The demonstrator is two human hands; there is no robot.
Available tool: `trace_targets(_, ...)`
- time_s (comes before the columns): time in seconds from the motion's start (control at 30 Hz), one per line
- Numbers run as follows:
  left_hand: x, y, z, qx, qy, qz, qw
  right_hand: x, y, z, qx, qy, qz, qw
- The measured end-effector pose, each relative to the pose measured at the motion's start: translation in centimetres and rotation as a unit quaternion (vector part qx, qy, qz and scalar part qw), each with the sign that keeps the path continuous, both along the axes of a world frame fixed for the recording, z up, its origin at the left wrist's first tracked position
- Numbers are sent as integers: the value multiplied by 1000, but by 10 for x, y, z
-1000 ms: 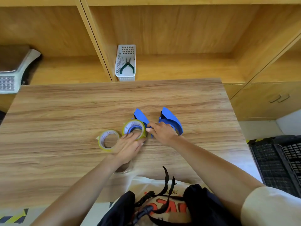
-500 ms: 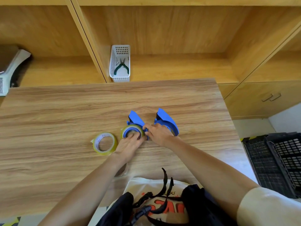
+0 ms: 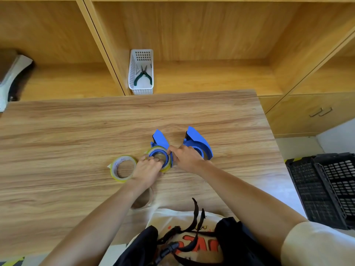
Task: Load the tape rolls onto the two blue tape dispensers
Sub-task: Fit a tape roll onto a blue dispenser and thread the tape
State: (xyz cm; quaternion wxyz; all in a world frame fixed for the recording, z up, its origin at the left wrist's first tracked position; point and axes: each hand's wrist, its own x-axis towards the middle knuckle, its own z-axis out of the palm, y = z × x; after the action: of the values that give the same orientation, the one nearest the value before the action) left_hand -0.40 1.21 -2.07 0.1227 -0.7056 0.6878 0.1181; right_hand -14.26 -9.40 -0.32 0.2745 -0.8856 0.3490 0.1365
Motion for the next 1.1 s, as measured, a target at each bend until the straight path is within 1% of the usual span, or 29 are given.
trace_targets(0.17, -1, 2, -2, 2, 17, 15, 1000, -2, 3, -1, 5, -9, -3, 1000)
trace_targets(0.33, 7, 4, 4, -1, 104, 43, 994, -1, 1, 0, -7, -6, 7, 1000)
trace_targets(0.4, 15, 9, 5, -41, 139, 63, 987, 0, 1, 1, -12, -14, -1, 1000)
trace_targets(0.47, 24, 17, 4, -111, 156, 85, 978, 1, 3, 3, -16, -25, -10, 1000)
trace_targets(0.53, 34, 27, 4, -175, 141, 119, 967, 1, 3, 5, -21, -41, -11, 999)
trace_targets(0.57, 42, 34, 4, -191, 130, 140, 963, -1, 2, 5, -24, -45, -12, 999)
trace_targets(0.63, 57, 47, 3, -178, 116, 182, 960, -5, 0, 6, -32, -42, -17, 998)
trace_targets(0.7, 71, 58, 0, -100, 81, 201, 971, -9, -2, 6, -39, -26, -19, 999)
trace_targets(0.77, 75, 64, 3, 1, 14, 186, 983, -11, -2, 7, -41, -9, -17, 999)
trace_targets(0.83, 73, 67, 3, 65, -48, 151, 985, -13, -1, 7, -41, -7, -14, 999)
trace_targets(0.87, 72, 68, 3, 79, -73, 137, 985, -14, -1, 6, -38, -9, -16, 999)
trace_targets(0.93, 69, 69, 3, 70, -103, 119, 985, -17, -2, 4, -35, -13, -23, 999)
trace_targets(1.0, 69, 69, 6, 35, -108, 116, 987, -21, -6, 1, -32, -19, -37, 999)
trace_targets(1.1, 77, 61, 11, -54, -79, 118, 988, -29, -13, 3, -45, -25, -50, 997)
